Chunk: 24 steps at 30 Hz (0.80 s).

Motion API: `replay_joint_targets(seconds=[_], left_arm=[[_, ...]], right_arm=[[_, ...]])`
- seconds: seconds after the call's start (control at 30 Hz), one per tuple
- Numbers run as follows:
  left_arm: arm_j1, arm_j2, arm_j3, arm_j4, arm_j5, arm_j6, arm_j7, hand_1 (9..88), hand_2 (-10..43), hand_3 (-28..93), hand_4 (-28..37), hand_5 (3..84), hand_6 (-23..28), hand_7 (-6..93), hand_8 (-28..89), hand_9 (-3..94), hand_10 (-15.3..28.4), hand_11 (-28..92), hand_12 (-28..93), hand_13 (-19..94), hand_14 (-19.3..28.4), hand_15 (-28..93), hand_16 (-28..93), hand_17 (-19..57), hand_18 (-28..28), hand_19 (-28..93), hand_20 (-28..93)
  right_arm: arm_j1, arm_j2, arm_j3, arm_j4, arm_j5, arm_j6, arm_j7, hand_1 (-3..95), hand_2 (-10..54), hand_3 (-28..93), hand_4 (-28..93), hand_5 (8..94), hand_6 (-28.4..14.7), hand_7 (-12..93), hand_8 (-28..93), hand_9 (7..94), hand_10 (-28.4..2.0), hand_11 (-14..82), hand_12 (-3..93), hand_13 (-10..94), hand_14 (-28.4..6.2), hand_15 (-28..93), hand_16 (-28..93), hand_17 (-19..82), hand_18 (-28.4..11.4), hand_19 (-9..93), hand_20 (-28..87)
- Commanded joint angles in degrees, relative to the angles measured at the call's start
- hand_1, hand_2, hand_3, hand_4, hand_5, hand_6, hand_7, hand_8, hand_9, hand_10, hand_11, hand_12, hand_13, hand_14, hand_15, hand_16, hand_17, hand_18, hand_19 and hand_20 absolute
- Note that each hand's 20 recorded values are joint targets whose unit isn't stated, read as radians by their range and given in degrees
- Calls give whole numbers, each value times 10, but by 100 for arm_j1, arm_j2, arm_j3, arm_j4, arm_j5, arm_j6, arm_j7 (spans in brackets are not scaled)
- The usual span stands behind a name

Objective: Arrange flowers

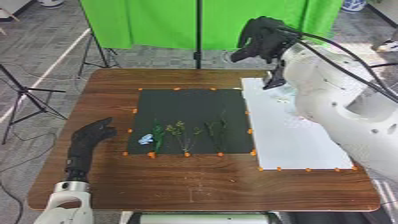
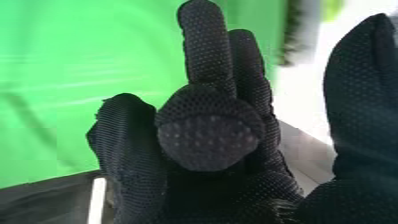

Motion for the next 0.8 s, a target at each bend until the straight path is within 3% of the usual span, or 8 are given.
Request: replay_joint_targets(seconds=[0.03, 0.43, 0.57, 0.67, 0.8], left_arm=[[70, -89, -2, 47, 61, -85, -47, 297, 19, 617, -162, 534, 72, 127, -55, 543, 162, 244, 129, 454, 210, 277, -31, 133, 182, 306, 221], [31, -87, 20, 86, 43, -135, -19, 298, 20, 616, -163, 534, 72, 127, -55, 543, 161, 244, 129, 455, 210, 278, -30, 136, 185, 322, 230], [-24, -87, 43, 128, 136, -181, 14, 299, 21, 615, -162, 534, 71, 126, -55, 544, 163, 244, 129, 456, 210, 279, -30, 140, 191, 355, 244], [-7, -77, 39, 159, 118, -199, 239, 299, 19, 616, -160, 534, 71, 127, -55, 544, 163, 243, 129, 457, 210, 278, -30, 141, 191, 356, 242], [-42, -69, 123, 241, 99, 149, 770, 331, -17, 613, -150, 533, 67, 131, -56, 543, 157, 245, 131, 448, 201, 270, -32, 141, 187, 350, 237]], right_arm=[[-1429, 532, 820, 327, -48, -135, 591, 357, -95, 594, -183, 629, 19, 145, -83, 817, -137, 157, 218, 937, -15, 591, 345, 640, -161, 932, 642], [-2125, 387, 1341, 761, -58, -111, 970, 383, -95, 617, -164, 644, 25, 157, -89, 845, -122, 170, 220, 937, -11, 601, 331, 645, -161, 932, 634], [-2397, 359, 1557, 841, -22, -149, 1123, 384, -95, 622, -163, 643, 24, 158, -90, 846, -123, 171, 219, 937, -10, 603, 326, 645, -161, 932, 633], [-2608, 325, 1716, 884, -3, -143, 1190, 385, -95, 621, -162, 638, 24, 156, -91, 845, -123, 170, 218, 937, -10, 604, 325, 646, -162, 932, 633], [-2766, 251, 1849, 967, 122, -118, 1236, 383, -95, 622, -159, 633, 24, 156, -90, 843, -123, 169, 218, 937, -9, 604, 324, 646, -162, 932, 633]])
